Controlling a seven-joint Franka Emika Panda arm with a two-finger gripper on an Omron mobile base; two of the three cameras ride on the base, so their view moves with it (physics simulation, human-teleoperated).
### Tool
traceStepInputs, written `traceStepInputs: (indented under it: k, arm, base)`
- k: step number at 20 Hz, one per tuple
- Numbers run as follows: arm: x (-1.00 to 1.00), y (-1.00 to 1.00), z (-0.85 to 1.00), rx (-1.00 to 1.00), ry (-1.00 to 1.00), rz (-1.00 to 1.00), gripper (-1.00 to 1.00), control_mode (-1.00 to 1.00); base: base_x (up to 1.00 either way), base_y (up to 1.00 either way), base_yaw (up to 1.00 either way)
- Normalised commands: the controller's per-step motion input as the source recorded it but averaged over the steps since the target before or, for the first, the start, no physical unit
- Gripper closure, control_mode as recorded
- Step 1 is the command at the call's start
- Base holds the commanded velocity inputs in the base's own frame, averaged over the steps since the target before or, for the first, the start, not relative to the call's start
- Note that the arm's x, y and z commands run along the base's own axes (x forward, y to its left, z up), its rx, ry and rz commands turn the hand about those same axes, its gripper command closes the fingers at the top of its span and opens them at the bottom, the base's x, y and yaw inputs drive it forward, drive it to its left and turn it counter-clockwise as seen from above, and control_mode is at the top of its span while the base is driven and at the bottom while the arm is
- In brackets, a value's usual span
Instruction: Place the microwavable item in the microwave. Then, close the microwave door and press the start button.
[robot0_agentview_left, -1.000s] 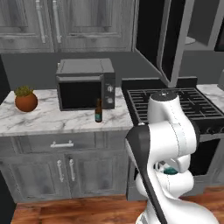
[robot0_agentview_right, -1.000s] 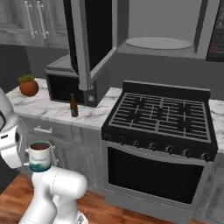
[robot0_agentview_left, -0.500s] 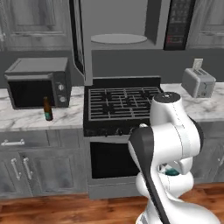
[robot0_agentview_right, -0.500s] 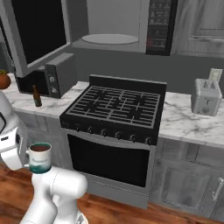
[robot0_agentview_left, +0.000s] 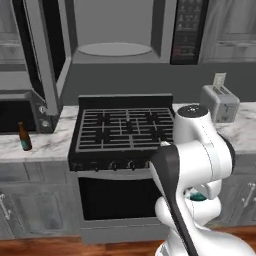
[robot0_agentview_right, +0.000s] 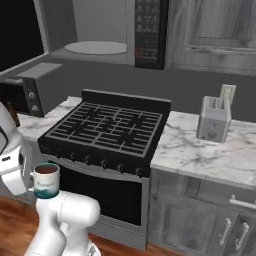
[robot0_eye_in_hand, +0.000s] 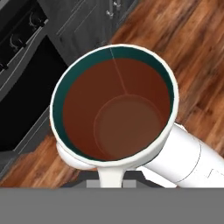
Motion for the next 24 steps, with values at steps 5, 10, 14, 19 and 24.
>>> traceStepInputs:
  k: [5,10,14,19,24]
  arm:
    - [0.0,0.0,0.0,0.0,0.0,0.0,1.0,1.0]
    - [0.0,0.0,0.0,0.0,0.0,0.0,1.0,1.0]
    - [0.0,0.0,0.0,0.0,0.0,0.0,1.0,1.0]
    - [0.0,0.0,0.0,0.0,0.0,0.0,1.0,1.0]
    - [0.0,0.0,0.0,0.0,0.0,0.0,1.0,1.0]
  base:
    - [0.7,-0.14,0.07]
    - [0.61,-0.01,0.0]
    - [0.46,0.0,-0.02]
    - [0.27,0.1,-0.12]
    - [0.31,0.15,-0.17]
